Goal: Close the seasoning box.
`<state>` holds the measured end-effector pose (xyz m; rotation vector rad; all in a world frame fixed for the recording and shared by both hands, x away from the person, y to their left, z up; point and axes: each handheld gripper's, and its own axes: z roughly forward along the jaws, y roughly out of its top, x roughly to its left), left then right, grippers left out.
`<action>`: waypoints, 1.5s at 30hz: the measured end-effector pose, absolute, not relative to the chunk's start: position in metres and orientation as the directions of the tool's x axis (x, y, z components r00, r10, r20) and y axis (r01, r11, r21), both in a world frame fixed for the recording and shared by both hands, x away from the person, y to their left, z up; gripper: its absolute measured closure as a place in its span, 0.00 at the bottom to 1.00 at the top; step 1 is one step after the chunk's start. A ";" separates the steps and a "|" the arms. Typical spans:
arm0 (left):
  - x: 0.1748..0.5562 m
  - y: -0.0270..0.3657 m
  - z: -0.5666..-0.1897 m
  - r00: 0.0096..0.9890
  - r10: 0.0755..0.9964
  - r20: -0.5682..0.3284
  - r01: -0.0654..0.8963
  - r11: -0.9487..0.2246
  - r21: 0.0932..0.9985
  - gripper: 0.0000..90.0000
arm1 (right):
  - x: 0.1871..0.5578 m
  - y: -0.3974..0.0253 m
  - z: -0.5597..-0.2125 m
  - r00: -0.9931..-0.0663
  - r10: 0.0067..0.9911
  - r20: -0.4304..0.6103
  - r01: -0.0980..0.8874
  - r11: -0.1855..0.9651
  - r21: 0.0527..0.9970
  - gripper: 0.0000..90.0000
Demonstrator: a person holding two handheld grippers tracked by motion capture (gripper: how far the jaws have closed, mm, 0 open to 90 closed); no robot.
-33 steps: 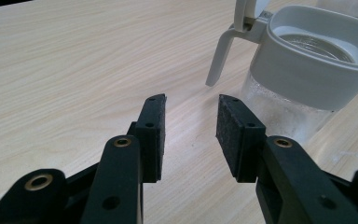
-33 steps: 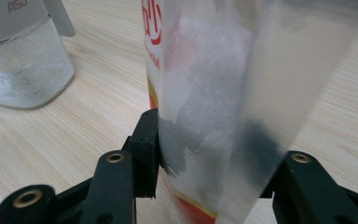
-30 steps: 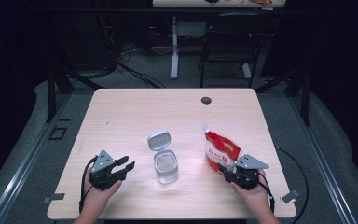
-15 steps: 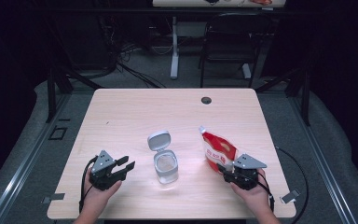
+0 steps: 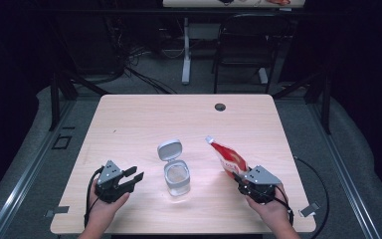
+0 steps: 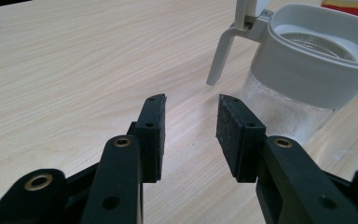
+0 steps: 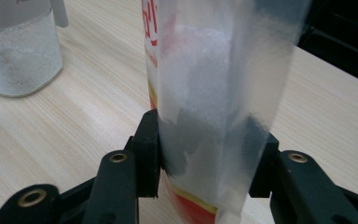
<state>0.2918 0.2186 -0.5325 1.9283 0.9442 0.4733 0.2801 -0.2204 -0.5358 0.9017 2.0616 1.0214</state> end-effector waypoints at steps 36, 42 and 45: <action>0.292 0.219 -0.534 0.631 0.774 -0.049 0.427 -0.294 0.855 0.70 | 0.264 -0.195 -0.520 -0.465 0.677 -0.571 0.116 0.686 0.718 0.64; 0.292 0.220 -0.534 0.626 0.778 -0.055 0.433 -0.288 0.854 0.70 | 0.264 -0.191 -0.520 -0.472 0.659 -0.586 0.097 0.700 0.708 0.64; 0.292 0.220 -0.534 0.627 0.777 -0.054 0.432 -0.290 0.854 0.70 | 0.263 -0.191 -0.519 -0.467 0.655 -0.594 0.093 0.705 0.703 0.64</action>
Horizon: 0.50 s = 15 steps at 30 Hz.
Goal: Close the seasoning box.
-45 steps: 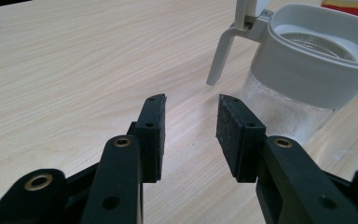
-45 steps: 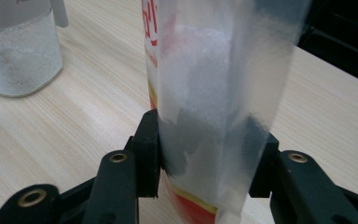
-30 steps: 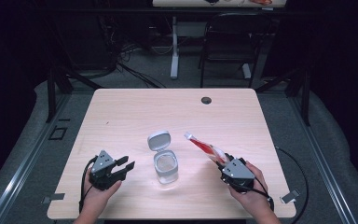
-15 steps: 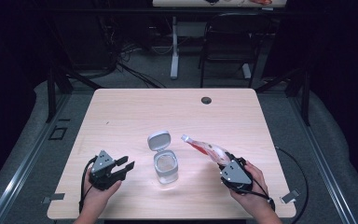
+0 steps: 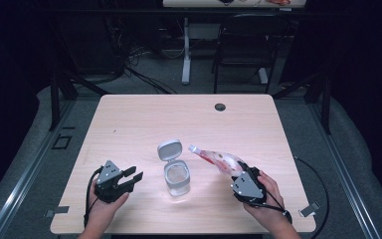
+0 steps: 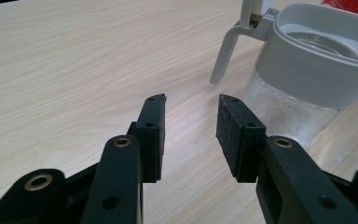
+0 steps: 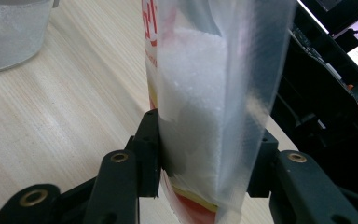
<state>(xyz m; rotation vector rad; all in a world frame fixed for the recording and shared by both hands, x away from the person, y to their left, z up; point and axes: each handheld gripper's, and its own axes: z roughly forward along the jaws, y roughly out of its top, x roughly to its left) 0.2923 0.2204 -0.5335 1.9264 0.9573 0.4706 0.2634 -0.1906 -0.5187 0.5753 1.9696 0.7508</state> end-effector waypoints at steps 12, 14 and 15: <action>0.292 0.220 -0.534 0.628 0.776 -0.053 0.431 -0.291 0.854 0.70 | 0.263 -0.191 -0.516 -0.453 0.634 -0.627 0.079 0.729 0.680 0.64; 0.292 0.220 -0.534 0.630 0.775 -0.050 0.430 -0.294 0.853 0.70 | 0.262 -0.190 -0.516 -0.454 0.627 -0.632 0.078 0.735 0.673 0.64; 0.292 0.220 -0.534 0.630 0.775 -0.050 0.431 -0.294 0.853 0.70 | 0.262 -0.190 -0.516 -0.451 0.620 -0.642 0.073 0.742 0.666 0.64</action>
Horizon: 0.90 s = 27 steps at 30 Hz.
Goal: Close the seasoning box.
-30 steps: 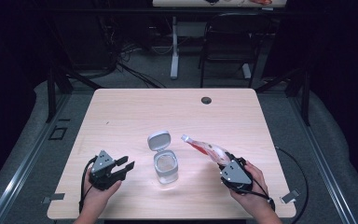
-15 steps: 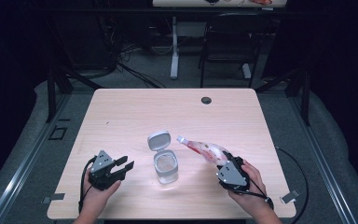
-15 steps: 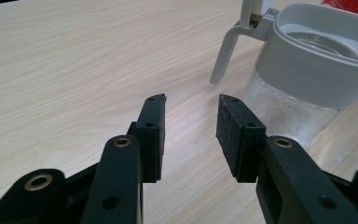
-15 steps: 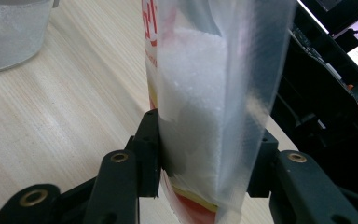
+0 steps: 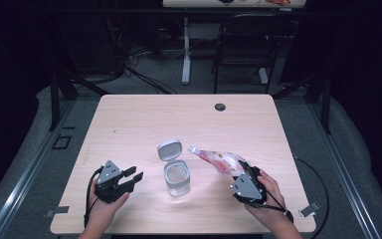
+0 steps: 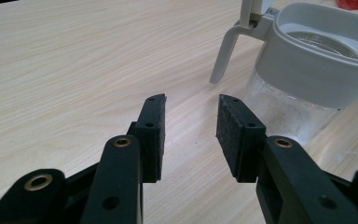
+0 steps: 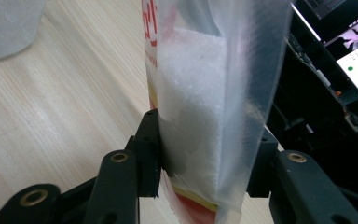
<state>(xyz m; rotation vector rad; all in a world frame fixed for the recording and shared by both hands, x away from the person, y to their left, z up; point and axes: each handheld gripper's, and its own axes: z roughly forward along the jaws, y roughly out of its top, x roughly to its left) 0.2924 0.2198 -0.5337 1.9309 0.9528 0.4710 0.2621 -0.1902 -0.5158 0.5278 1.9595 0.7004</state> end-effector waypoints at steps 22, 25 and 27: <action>0.292 0.220 -0.534 0.628 0.777 -0.051 0.431 -0.292 0.854 0.70 | 0.252 -0.180 -0.517 -0.368 0.489 -0.791 -0.019 0.846 0.533 0.64; 0.292 0.220 -0.534 0.629 0.776 -0.049 0.429 -0.295 0.854 0.70 | 0.250 -0.180 -0.516 -0.347 0.457 -0.819 -0.019 0.870 0.493 0.64; 0.292 0.220 -0.533 0.628 0.776 -0.051 0.433 -0.294 0.852 0.70 | 0.250 -0.178 -0.518 -0.328 0.449 -0.831 -0.041 0.872 0.487 0.64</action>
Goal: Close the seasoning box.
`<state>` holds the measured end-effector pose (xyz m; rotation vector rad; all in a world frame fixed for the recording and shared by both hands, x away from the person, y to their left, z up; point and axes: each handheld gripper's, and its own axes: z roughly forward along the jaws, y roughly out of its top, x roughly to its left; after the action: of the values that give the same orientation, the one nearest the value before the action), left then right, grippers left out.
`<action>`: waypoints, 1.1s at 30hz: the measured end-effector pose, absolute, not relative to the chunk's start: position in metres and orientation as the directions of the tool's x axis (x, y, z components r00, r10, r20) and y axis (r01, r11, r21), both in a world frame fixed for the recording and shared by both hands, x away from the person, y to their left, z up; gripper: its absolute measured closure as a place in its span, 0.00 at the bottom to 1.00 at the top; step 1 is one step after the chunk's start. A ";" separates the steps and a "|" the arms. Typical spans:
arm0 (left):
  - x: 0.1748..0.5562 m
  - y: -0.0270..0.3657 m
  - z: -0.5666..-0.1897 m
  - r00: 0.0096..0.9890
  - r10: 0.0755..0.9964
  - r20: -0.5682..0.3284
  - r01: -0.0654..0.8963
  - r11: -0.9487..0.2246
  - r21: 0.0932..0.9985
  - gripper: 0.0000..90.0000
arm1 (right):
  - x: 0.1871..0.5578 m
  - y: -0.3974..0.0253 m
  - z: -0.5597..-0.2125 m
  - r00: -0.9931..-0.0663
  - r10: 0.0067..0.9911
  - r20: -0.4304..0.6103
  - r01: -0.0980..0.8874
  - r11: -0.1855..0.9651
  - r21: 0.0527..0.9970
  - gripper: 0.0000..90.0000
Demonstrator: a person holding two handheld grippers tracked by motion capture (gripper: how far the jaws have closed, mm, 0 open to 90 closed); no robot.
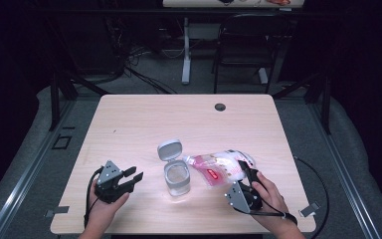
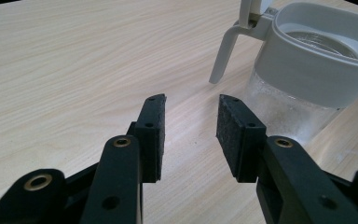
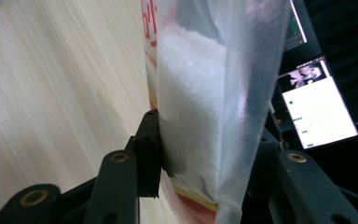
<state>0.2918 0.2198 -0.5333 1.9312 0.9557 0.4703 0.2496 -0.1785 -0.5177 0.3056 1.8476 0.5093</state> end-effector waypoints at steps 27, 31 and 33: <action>0.292 0.220 -0.534 0.626 0.778 -0.052 0.432 -0.290 0.854 0.70 | 0.250 -0.175 -0.517 -0.268 0.384 -0.884 -0.071 0.907 0.415 0.64; 0.292 0.220 -0.533 0.626 0.778 -0.053 0.434 -0.292 0.852 0.70 | 0.250 -0.174 -0.518 -0.260 0.382 -0.887 -0.080 0.907 0.414 0.64; 0.292 0.220 -0.533 0.626 0.778 -0.052 0.432 -0.290 0.854 0.70 | 0.250 -0.174 -0.517 -0.255 0.368 -0.894 -0.076 0.914 0.398 0.64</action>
<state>0.2917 0.2197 -0.5334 1.9270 0.9583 0.4735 0.2500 -0.1738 -0.5172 0.2195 1.7838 0.4267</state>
